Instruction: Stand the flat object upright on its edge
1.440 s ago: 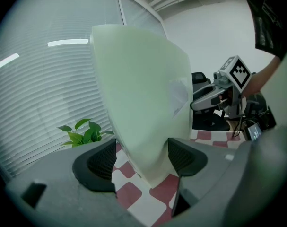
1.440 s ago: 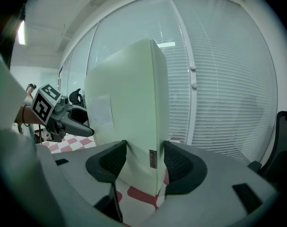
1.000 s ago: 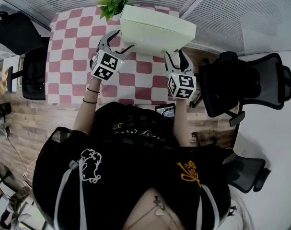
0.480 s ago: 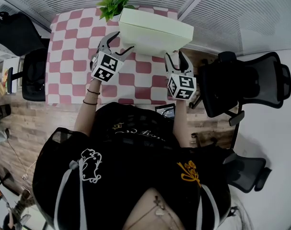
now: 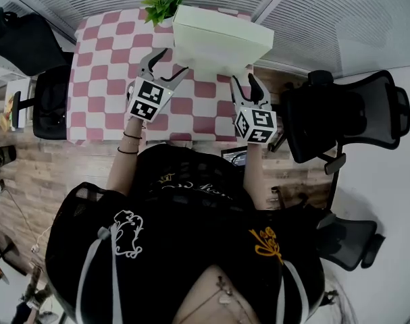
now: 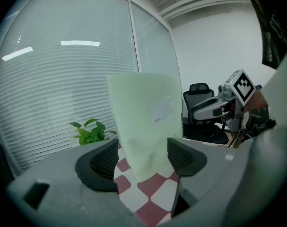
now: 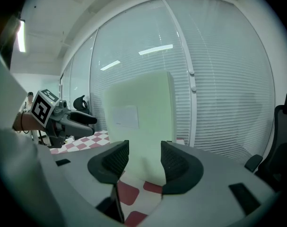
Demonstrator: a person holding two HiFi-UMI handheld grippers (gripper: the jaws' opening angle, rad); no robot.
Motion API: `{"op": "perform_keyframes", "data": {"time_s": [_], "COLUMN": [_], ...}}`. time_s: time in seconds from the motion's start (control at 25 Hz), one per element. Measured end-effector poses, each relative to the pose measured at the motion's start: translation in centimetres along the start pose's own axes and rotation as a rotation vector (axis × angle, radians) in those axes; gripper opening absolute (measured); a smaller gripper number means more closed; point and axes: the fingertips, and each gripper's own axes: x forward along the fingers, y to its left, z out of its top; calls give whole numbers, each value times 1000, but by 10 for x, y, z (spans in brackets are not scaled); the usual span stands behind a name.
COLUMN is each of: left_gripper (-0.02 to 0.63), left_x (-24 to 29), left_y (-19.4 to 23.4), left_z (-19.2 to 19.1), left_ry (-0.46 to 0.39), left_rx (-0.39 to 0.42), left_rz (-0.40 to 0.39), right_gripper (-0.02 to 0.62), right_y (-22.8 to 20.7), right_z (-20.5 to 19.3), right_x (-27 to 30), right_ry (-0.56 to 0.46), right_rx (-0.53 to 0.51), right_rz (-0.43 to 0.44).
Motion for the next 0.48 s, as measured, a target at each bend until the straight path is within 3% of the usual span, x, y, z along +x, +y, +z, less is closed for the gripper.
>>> {"op": "perform_keyframes", "data": {"time_s": [0.28, 0.48], "left_gripper": [300, 196], "left_x": [-30, -48], "left_y": [-28, -55], "left_z": [-5, -10], "left_ry": [-4, -15], "left_rx": [-18, -23], "left_rz": [-38, -79], "right_gripper": [201, 187], "right_y": [38, 58], "right_z": [-9, -19], "right_x": [-23, -45], "right_ry": [4, 5], "right_rx": [0, 4], "right_rz": [45, 60]}}
